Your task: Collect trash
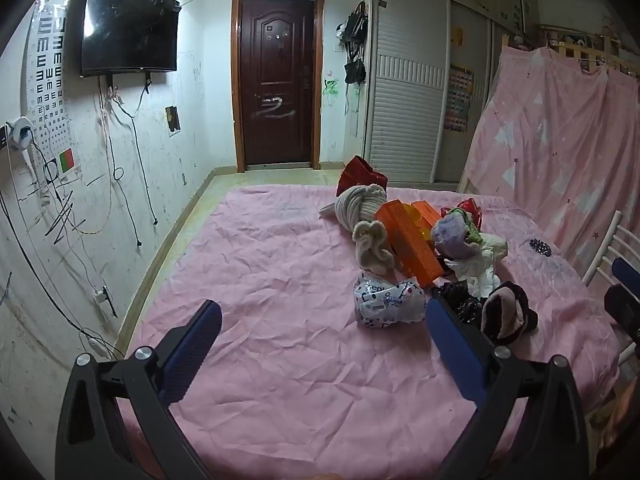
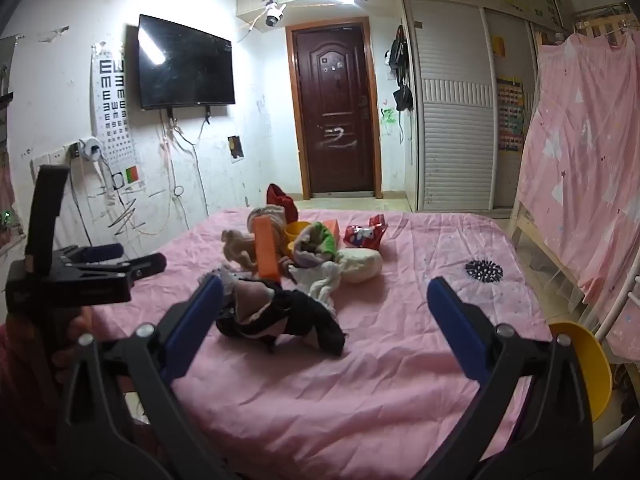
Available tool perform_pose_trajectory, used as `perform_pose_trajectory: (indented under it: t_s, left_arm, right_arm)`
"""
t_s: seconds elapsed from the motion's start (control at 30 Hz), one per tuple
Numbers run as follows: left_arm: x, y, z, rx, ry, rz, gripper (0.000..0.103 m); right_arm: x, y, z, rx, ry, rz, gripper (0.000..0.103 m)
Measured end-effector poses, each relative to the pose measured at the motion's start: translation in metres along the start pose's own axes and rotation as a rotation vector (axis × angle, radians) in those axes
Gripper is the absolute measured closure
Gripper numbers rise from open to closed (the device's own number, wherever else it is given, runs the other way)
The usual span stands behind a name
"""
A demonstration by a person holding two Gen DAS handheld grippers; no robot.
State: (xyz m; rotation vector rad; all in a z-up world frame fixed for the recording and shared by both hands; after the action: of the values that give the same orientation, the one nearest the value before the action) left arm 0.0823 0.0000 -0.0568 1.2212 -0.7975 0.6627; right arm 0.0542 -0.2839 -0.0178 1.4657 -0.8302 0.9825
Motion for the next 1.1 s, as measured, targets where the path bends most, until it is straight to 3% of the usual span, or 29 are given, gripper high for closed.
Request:
perform_pose_trajectory:
  t_s: [1.1]
  left_arm:
    - [-0.0023,0.0002,-0.0047,0.003,0.001,-0.004,0.009]
  right_arm:
    - [-0.0006,0.0022,-0.0043,-0.002,0.012,0.002,0.005]
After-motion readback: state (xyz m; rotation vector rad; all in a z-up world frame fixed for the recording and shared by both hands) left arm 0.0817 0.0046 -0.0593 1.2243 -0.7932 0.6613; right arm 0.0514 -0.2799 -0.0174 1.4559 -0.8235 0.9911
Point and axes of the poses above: each gripper's, at about its wrist camera, not at the fingertips, and y roughly against the way its jaws point, z to its right, x to its top, the point moved 10 cm from there along -y, roughly the way its jaws point, and after that the axes turned 13 degrees about -x, right-handed, at the moved point
